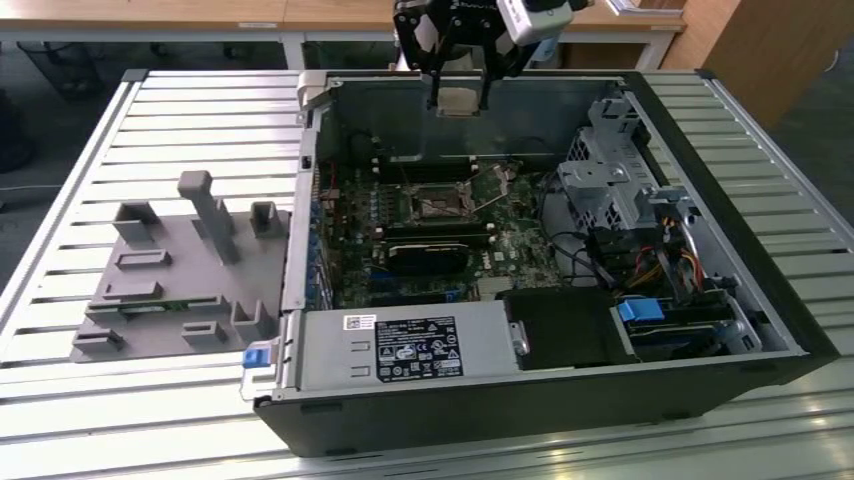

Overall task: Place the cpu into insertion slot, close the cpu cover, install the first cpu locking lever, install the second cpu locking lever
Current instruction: 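Place the cpu into insertion slot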

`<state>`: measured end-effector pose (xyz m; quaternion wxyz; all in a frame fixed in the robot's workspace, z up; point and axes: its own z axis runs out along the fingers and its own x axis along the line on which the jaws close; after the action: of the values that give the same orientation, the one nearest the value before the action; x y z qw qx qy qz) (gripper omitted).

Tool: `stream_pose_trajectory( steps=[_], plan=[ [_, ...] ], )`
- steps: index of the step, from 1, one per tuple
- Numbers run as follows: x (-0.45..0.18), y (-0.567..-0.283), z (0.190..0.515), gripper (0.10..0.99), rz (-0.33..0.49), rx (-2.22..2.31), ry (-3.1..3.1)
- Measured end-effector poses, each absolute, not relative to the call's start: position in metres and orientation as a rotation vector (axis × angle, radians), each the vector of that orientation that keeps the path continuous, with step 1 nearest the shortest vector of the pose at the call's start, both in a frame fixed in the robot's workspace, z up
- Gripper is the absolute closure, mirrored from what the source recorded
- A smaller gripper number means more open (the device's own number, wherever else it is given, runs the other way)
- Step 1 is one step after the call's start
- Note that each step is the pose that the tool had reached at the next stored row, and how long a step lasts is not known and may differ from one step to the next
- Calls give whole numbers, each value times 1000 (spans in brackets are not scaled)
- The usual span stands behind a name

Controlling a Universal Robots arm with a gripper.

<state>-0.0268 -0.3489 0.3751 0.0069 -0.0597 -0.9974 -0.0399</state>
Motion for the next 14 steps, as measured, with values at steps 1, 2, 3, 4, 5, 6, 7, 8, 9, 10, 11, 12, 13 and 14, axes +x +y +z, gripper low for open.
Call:
stream_pose_trajectory(
  steps=[1,2,3,4,5,6,7,8,9,10,11,12,13,14],
  plan=[
    [-27,-349,375,545,-125,-194,-3119],
    [-27,-349,375,545,-124,-201,-3119],
    [-27,-349,375,545,-122,-209,-3119],
    [-27,-349,375,545,-120,-216,-3119],
    [-27,-348,375,545,-117,-223,-3119],
    [-27,-348,375,545,-115,-230,-3119],
    [-27,-348,375,545,-114,-238,-3118],
    [-27,-348,375,545,-112,-246,-3118],
    [-27,-348,375,545,-111,-254,-3118],
    [-27,-348,375,545,-111,-263,-3117],
    [-27,-348,375,545,-110,-270,-3117],
    [-27,-348,374,545,-110,-278,-3116],
    [-27,-348,374,545,-110,-285,-3116],
    [-27,-348,374,545,-109,-292,-3115]
  ],
)
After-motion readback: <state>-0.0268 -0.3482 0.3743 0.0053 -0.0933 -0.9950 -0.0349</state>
